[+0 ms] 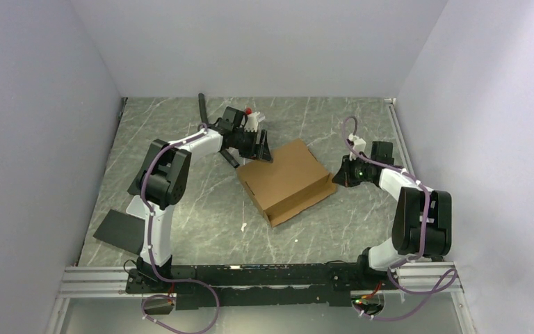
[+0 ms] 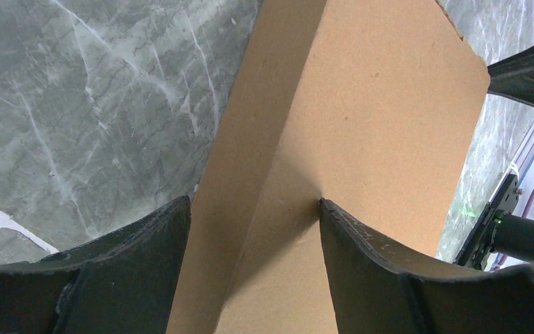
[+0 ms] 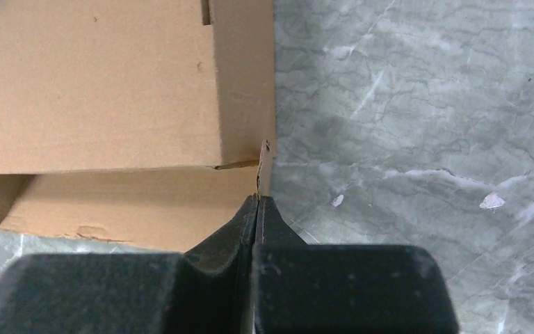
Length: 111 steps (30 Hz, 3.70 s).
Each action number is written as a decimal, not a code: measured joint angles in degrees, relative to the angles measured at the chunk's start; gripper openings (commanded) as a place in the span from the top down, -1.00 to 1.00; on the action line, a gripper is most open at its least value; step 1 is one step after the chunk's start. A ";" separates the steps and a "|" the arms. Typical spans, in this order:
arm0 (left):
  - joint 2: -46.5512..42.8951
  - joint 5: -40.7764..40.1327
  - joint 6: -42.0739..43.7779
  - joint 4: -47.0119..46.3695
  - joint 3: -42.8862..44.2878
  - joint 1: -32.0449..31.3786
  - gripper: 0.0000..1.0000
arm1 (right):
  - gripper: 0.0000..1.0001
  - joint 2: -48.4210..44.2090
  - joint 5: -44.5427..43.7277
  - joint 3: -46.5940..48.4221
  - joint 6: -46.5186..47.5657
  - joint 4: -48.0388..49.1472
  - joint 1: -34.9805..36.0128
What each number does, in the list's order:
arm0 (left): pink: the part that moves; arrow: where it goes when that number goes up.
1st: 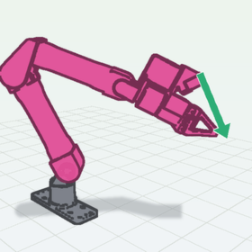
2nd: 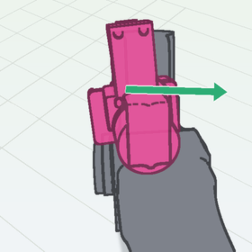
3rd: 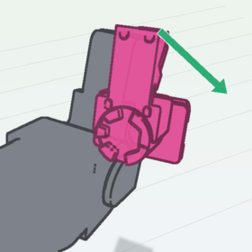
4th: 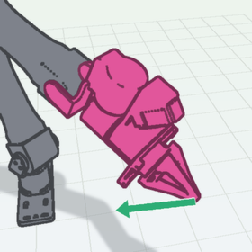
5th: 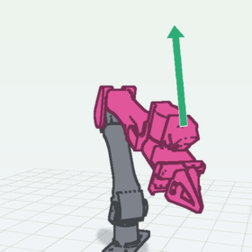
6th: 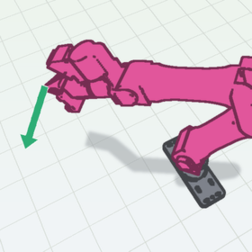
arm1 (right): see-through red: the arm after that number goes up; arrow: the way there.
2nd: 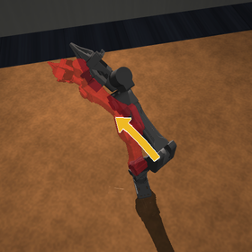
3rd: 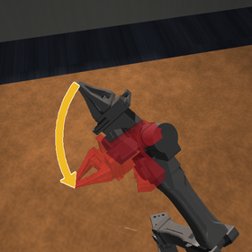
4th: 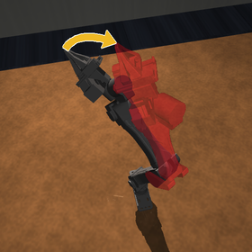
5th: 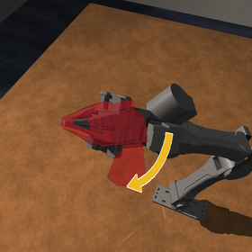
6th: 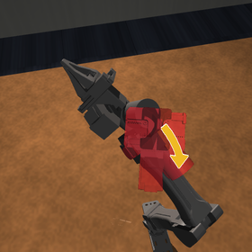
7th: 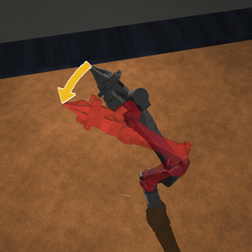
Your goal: Fold the paper box
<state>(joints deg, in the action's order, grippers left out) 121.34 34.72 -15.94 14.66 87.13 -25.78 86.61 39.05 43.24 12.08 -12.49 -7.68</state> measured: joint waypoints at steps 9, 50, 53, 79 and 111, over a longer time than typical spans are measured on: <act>0.26 -0.17 -1.42 0.00 0.00 -0.09 -0.42 | 1.00 -2.05 -1.68 -1.33 4.26 0.57 2.12; 1.14 0.57 -4.50 -0.31 0.00 -0.07 -0.39 | 1.00 -2.16 1.46 -1.51 19.08 -5.49 2.19; 1.14 0.63 -4.52 -0.37 0.00 -0.04 -0.39 | 1.00 -1.75 1.31 -1.07 17.44 -5.55 2.03; 2.03 3.06 -4.24 -1.07 0.28 0.35 -0.39 | 1.00 -5.05 -12.31 -0.44 10.73 -4.98 8.94; 3.04 3.96 -3.32 0.09 1.92 0.35 -0.41 | 0.32 -9.94 -16.87 2.71 9.86 -5.70 12.92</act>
<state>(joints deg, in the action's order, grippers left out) 124.38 38.68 -19.27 14.74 89.06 -25.43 76.66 22.17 45.95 21.93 -18.20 5.23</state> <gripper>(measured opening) 0.700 0.303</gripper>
